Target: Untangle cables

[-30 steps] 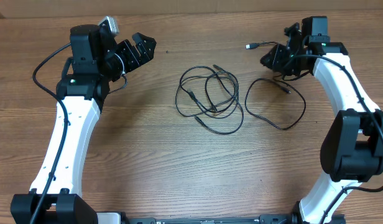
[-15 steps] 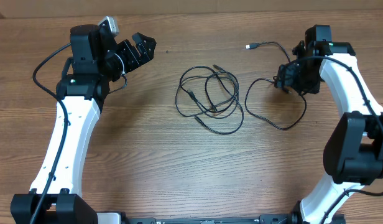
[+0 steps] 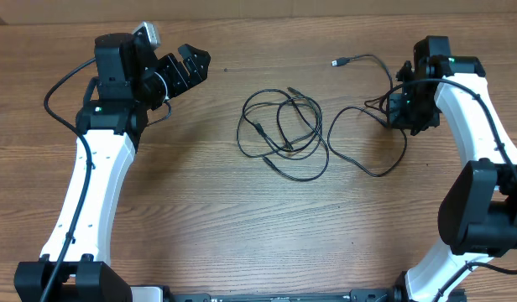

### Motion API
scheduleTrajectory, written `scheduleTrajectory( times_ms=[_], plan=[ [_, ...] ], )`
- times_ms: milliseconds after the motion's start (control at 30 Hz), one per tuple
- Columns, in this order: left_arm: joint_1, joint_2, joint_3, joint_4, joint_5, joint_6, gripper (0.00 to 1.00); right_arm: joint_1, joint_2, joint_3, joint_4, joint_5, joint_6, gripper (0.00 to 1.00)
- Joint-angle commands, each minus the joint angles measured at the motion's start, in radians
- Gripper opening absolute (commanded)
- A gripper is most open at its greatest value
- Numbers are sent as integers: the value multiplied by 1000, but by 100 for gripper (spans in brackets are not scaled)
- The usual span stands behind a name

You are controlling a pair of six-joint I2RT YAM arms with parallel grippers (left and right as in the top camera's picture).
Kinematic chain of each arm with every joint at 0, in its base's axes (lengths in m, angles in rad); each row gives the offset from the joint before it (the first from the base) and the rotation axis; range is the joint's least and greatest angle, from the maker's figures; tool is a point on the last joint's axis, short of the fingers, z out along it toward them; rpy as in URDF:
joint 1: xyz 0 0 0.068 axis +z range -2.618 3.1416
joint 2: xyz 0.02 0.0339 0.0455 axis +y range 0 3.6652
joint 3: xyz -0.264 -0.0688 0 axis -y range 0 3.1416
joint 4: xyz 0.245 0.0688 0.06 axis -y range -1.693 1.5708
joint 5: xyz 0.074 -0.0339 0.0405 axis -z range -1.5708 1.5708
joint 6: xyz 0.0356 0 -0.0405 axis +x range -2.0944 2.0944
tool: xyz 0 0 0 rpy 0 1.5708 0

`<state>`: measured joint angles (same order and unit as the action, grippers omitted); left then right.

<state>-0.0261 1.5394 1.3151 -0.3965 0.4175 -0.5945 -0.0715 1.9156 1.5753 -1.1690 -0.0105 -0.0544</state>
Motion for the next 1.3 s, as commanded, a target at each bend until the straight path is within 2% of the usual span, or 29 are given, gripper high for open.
scheduleTrajectory(
  times_ms=[0, 267, 400, 467, 500, 533, 667, 933, 1067, 1267],
  plan=[
    [0, -2, 5, 3, -10, 23, 100, 1, -27, -37, 34, 10, -31, 16],
    [0, -2, 5, 3, -10, 23, 100, 1, -27, -75, 72, 10, -101, 19],
    [0, -2, 5, 3, -10, 23, 100, 1, -24, -86, 88, 10, -151, 34],
    [0, -2, 5, 3, -10, 23, 100, 1, -25, -86, 90, 10, -169, 37],
    [0, -2, 5, 3, -10, 23, 100, 1, -24, -86, 90, 10, -185, 36],
    [0, -2, 5, 3, -10, 23, 100, 1, -24, -86, 90, 10, -191, 31],
    [0, -2, 5, 3, -10, 23, 100, -3, -24, -86, 89, 10, -190, 5],
    [0, -2, 5, 3, -10, 23, 100, -4, -24, -87, 191, 55, -169, 4],
    [0, -2, 5, 3, -10, 23, 100, -14, -24, -87, 331, 225, -126, 4],
    [0, -2, 5, 3, -10, 23, 100, -82, -24, -87, 592, 442, -137, 4]
  ],
)
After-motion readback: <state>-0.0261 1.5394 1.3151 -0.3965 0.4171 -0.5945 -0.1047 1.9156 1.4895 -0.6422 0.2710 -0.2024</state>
